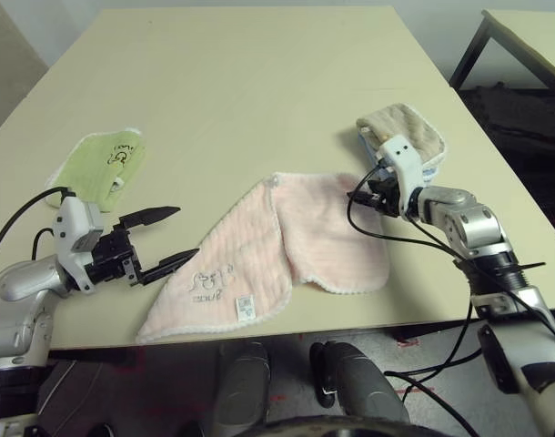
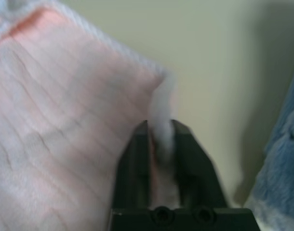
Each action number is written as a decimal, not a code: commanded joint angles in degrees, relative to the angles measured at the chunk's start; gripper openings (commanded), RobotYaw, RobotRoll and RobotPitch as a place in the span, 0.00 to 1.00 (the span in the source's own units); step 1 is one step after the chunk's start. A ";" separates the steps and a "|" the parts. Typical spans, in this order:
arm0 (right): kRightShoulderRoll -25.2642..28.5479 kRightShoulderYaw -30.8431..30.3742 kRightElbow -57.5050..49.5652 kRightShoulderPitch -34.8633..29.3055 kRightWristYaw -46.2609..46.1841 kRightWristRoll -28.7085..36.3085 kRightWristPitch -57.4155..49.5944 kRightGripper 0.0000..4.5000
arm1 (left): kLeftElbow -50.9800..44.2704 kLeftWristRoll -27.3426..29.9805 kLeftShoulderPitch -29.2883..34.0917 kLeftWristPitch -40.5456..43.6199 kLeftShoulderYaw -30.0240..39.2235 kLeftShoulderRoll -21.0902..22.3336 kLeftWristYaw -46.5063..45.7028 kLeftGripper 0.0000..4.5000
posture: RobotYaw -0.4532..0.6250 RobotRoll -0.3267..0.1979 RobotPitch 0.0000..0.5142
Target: Fold the towel and set it aside.
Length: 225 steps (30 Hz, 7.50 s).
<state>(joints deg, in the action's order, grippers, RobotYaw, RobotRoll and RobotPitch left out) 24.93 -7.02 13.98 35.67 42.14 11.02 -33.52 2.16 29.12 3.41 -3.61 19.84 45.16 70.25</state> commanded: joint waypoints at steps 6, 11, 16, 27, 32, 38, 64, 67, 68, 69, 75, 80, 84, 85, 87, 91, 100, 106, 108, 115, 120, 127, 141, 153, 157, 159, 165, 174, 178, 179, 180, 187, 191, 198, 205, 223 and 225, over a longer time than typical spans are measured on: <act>0.29 3.38 -1.30 2.09 2.85 2.94 1.97 0.00 | -1.03 -0.44 0.58 -0.29 -0.71 0.02 0.28 1.00 | 0.44 0.62 0.31; 0.87 6.15 -6.96 9.30 8.81 12.39 -8.26 0.00 | 0.08 -0.53 -0.29 -0.66 -0.67 0.27 0.60 1.00 | 0.43 0.62 0.31; 1.76 7.90 -11.32 21.96 14.64 23.92 -22.18 0.00 | 1.59 -0.94 -2.33 -1.03 -1.16 0.66 1.06 1.00 | 0.43 0.62 0.30; -1.70 10.85 -1.44 40.27 14.20 29.68 -23.87 0.00 | 2.21 -1.35 -4.08 -1.41 -1.24 0.84 0.33 1.00 | 0.43 0.62 0.29; -4.69 12.03 20.61 56.36 -2.16 12.56 10.11 0.00 | 2.10 -1.57 -4.82 -1.59 -1.15 0.74 -0.49 1.00 | 0.44 0.62 0.29; 1.40 2.87 18.29 55.28 17.16 13.13 -5.35 0.00 | 0.31 -1.21 -2.84 -1.45 -0.76 0.34 -1.55 1.00 | 0.44 0.62 0.29; 3.65 10.95 2.43 49.08 18.99 30.12 -32.09 0.00 | -7.72 3.91 -4.84 31.50 -6.99 -9.25 -24.87 1.00 | 0.42 0.62 0.30; 3.62 10.84 2.16 48.48 18.74 30.01 -31.71 0.00 | -6.83 6.32 -6.70 35.52 -5.87 -12.20 -28.33 1.00 | 0.42 0.62 0.30; 3.56 10.83 2.12 48.36 18.66 30.03 -31.62 0.00 | -6.34 6.31 -7.42 36.10 -5.92 -12.88 -29.13 1.00 | 0.42 0.62 0.30; 3.49 10.79 2.06 48.23 18.57 30.06 -31.52 0.00 | -5.61 5.91 -8.42 36.37 -6.32 -13.56 -29.71 1.00 | 0.42 0.62 0.30; 3.10 10.47 0.91 47.25 17.98 30.17 -31.51 0.00 | -0.80 10.07 -17.69 39.59 -4.58 -21.05 -34.06 1.00 | 0.41 0.62 0.31; 3.21 10.42 -0.15 46.47 17.59 30.19 -31.64 0.00 | 2.12 13.61 -22.90 43.56 -3.13 -25.10 -37.15 1.00 | 0.40 0.62 0.31; 3.44 10.40 -0.86 45.89 17.35 30.17 -31.68 0.00 | 4.26 12.45 -24.25 45.16 -4.71 -25.93 -38.09 1.00 | 0.39 0.62 0.30; 3.51 10.38 -0.99 45.78 17.29 30.10 -31.65 0.00 | 4.67 12.32 -24.41 45.36 -4.67 -26.14 -38.54 1.00 | 0.39 0.62 0.30; 3.66 10.41 -1.25 45.62 17.19 30.08 -31.72 0.00 | 4.80 12.70 -24.40 45.97 -4.48 -26.28 -38.89 1.00 | 0.39 0.62 0.31; 3.84 10.36 -1.40 45.36 17.18 30.13 -31.69 0.00 | 4.20 12.87 -24.12 47.10 -4.26 -25.65 -39.22 1.00 | 0.39 0.62 0.31; 3.62 9.77 -1.14 44.93 17.49 29.68 -30.80 0.00 | 3.22 13.23 -23.35 48.70 -3.33 -24.32 -39.68 1.00 | 0.40 0.62 0.31; 3.81 9.53 -0.86 45.01 17.78 29.56 -30.66 0.00 | 3.10 12.91 -23.76 48.36 -3.79 -24.87 -40.06 0.96 | 0.40 0.62 0.32; 3.87 9.43 -0.89 44.96 17.82 29.52 -30.59 0.00 | 3.07 12.90 -23.67 48.68 -4.19 -24.73 -39.69 0.96 | 0.40 0.62 0.32; 4.07 9.27 -0.83 44.87 17.97 29.36 -30.31 0.00 | 2.83 13.40 -23.40 49.76 -4.24 -25.31 -39.97 0.96 | 0.40 0.62 0.32; 4.08 9.25 -0.82 44.82 18.05 29.37 -30.27 0.00 | 2.90 12.52 -23.53 49.25 -4.40 -25.44 -40.50 0.87 | 0.40 0.62 0.32; 4.11 8.95 -0.70 44.72 18.23 29.21 -30.02 0.00 | 3.33 12.35 -23.63 49.08 -5.09 -25.71 -39.78 1.00 | 0.40 0.62 0.32; 4.48 8.55 -1.13 44.22 18.35 29.31 -29.99 0.00 | 3.65 13.34 -24.33 49.97 -4.34 -25.32 -39.45 0.00 | 0.40 0.62 0.32; 16.90 0.33 5.43 37.90 29.79 19.79 -20.09 0.00 | 17.31 8.62 -36.39 45.51 -2.47 -3.10 -25.05 0.00 | 0.38 0.62 0.31; 19.80 -1.86 13.34 37.30 34.81 14.37 -12.09 0.00 | 26.56 5.00 -45.80 44.08 -5.90 6.81 -14.45 0.00 | 0.37 0.62 0.31; 21.12 -3.44 19.03 37.42 38.19 10.48 -5.82 0.00 | 30.99 1.75 -51.71 43.66 -10.31 12.13 -5.83 0.00 | 0.37 0.62 0.30; 20.64 -3.87 33.24 40.80 41.99 2.70 7.40 0.00 | 41.29 -6.84 -61.22 38.42 -19.81 18.21 12.81 0.00 | 0.37 0.62 0.30; 17.71 0.50 41.69 45.38 36.98 -1.62 21.48 0.00 | 58.77 -22.16 -74.41 19.69 -26.60 22.15 22.14 0.00 | 0.38 0.62 0.29; 18.42 -0.68 41.29 46.17 42.63 -2.67 20.74 0.00 | 61.37 -25.47 -75.77 11.66 -32.97 24.43 22.25 0.00 | 0.38 0.62 0.29; 18.75 -1.45 40.72 46.14 44.84 -3.00 19.82 0.00 | 60.99 -24.95 -75.60 11.04 -35.40 25.12 22.25 0.00 | 0.38 0.62 0.29; 18.91 -1.81 40.42 46.15 46.30 -3.38 19.22 0.00 | 60.87 -24.28 -75.64 10.61 -37.40 25.60 22.25 0.00 | 0.38 0.62 0.29; 16.13 -1.63 45.06 49.29 44.71 -4.77 22.58 0.00 | 63.76 -20.25 -84.19 12.26 -48.84 25.14 22.25 0.00 | 0.38 0.62 0.31; 12.84 0.64 52.18 52.34 30.71 -7.33 33.12 0.00 | 70.97 -25.89 -91.12 7.84 -43.41 20.60 16.28 0.00 | 0.38 0.62 0.31; 12.55 -1.36 58.81 56.16 8.91 -17.18 51.93 0.00 | 74.60 -35.90 -94.60 0.01 -39.14 18.13 -4.85 0.00 | 0.37 0.62 0.32; 14.80 -0.57 60.42 54.72 0.84 -21.70 60.72 0.00 | 75.24 -47.03 -94.70 -9.94 -40.72 20.99 -15.62 0.00 | 0.37 0.62 0.34; 15.41 2.71 4.33 -5.24 23.53 -2.74 64.64 0.00 | 57.41 -19.89 -40.79 -30.25 -21.36 30.57 22.25 0.00 | 0.41 0.62 0.42; 16.23 2.44 1.13 -9.01 23.74 -2.64 64.80 0.00 | 50.30 -13.87 -29.28 -28.67 -18.23 32.31 22.25 0.00 | 0.42 0.62 0.43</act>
<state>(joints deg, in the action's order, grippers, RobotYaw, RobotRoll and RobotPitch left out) 39.74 -5.77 17.59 28.18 65.99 8.00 31.52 55.76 11.25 -29.25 -33.40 -1.03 74.53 91.88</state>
